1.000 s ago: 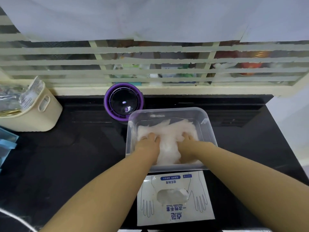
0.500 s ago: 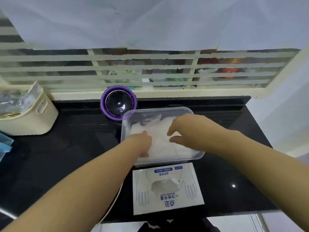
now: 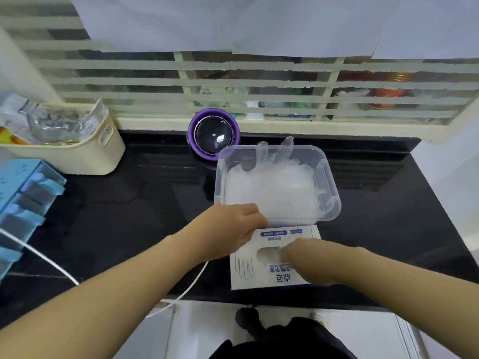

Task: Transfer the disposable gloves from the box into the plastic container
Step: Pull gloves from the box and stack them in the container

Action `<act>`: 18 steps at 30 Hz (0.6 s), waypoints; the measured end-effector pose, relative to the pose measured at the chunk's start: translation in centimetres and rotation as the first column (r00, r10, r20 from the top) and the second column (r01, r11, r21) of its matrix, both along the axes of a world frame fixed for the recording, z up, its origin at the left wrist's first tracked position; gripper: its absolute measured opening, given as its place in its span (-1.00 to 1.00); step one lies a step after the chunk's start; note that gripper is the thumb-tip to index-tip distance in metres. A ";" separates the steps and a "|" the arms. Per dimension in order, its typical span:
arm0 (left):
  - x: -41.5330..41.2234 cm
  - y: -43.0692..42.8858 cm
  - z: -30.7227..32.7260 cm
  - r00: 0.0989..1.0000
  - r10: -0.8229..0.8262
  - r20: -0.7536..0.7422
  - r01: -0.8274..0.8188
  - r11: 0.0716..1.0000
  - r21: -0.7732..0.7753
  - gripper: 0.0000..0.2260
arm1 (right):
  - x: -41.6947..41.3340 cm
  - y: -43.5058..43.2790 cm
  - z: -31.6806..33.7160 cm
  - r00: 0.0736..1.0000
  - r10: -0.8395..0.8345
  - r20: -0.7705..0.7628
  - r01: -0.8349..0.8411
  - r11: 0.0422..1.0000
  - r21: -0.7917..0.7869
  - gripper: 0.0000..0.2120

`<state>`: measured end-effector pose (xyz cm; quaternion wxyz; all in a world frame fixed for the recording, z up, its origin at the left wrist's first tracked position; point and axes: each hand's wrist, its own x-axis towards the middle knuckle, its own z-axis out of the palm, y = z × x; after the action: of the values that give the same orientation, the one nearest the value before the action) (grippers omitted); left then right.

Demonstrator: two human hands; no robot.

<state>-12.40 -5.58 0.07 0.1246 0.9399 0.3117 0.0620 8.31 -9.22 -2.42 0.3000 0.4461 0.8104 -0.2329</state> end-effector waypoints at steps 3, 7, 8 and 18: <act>0.1 -1.6 -2.7 0.980 -0.081 -0.183 0.067 0.994 -0.081 -0.71 | -0.3 -0.4 -1.3 1.000 -0.030 -0.008 0.030 0.999 0.017 -0.72; -0.3 -2.3 -5.0 0.905 -0.107 -0.412 0.037 0.984 -0.174 -0.48 | -0.4 -0.5 -1.1 0.999 -0.033 -0.042 0.035 0.998 0.049 -0.71; -0.5 -2.3 -5.2 0.898 -0.107 -0.426 0.029 0.982 -0.187 -0.45 | -0.2 -0.5 -0.9 0.998 -0.029 -0.055 0.033 0.997 0.071 -0.69; -0.4 -2.0 -5.4 0.881 -0.129 -0.455 0.036 0.978 -0.207 -0.44 | -1.1 -1.1 -0.9 0.982 0.182 0.038 -0.186 0.937 0.296 -0.73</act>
<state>-12.80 -7.59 -5.32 0.1391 0.9232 0.2964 -0.2011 7.16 -10.32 -3.28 0.2538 0.4097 0.8729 -0.0765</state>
